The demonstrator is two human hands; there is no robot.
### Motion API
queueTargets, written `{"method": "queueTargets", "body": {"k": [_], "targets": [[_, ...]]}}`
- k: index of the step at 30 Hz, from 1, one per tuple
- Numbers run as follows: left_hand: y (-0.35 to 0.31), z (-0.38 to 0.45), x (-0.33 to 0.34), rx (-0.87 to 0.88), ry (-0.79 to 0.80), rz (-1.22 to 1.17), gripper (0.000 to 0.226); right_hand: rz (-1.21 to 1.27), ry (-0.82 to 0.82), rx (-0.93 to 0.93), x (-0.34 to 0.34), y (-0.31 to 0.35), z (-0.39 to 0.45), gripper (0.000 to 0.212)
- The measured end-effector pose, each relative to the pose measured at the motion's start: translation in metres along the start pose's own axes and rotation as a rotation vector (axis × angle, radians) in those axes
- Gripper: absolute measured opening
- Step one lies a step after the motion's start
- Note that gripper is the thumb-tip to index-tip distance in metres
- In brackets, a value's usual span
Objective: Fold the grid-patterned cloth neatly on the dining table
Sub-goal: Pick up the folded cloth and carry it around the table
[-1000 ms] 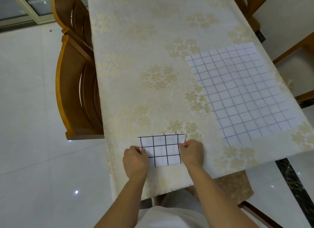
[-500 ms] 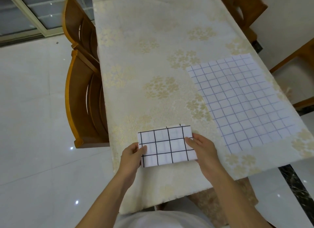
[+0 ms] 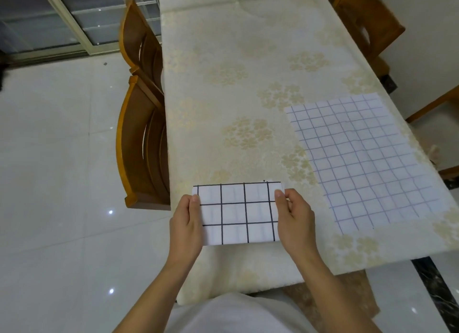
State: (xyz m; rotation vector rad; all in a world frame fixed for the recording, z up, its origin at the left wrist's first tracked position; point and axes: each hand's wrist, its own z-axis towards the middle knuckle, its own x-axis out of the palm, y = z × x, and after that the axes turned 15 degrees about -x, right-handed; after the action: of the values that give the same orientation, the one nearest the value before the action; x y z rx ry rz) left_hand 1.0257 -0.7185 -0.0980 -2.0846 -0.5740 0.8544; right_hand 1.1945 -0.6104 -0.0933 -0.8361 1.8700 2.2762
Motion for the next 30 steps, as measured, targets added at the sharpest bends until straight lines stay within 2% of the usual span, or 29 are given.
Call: {"method": "queueTargets", "body": {"k": [10, 22, 30], "targets": [[0.03, -0.027, -0.032, -0.066, -0.239, 0.011, 0.03, -0.012, 0.187, -0.124, 0.033, 0.003, -0.011, 0.037], [0.083, -0.073, -0.127, -0.246, -0.61, -0.087, 0.035, 0.04, 0.515, -0.279, 0.128, 0.054, -0.045, 0.033], [0.128, -0.086, -0.199, -0.278, -0.715, -0.197, 0.039, 0.059, 0.643, -0.323, 0.196, 0.099, -0.087, 0.031]]}}
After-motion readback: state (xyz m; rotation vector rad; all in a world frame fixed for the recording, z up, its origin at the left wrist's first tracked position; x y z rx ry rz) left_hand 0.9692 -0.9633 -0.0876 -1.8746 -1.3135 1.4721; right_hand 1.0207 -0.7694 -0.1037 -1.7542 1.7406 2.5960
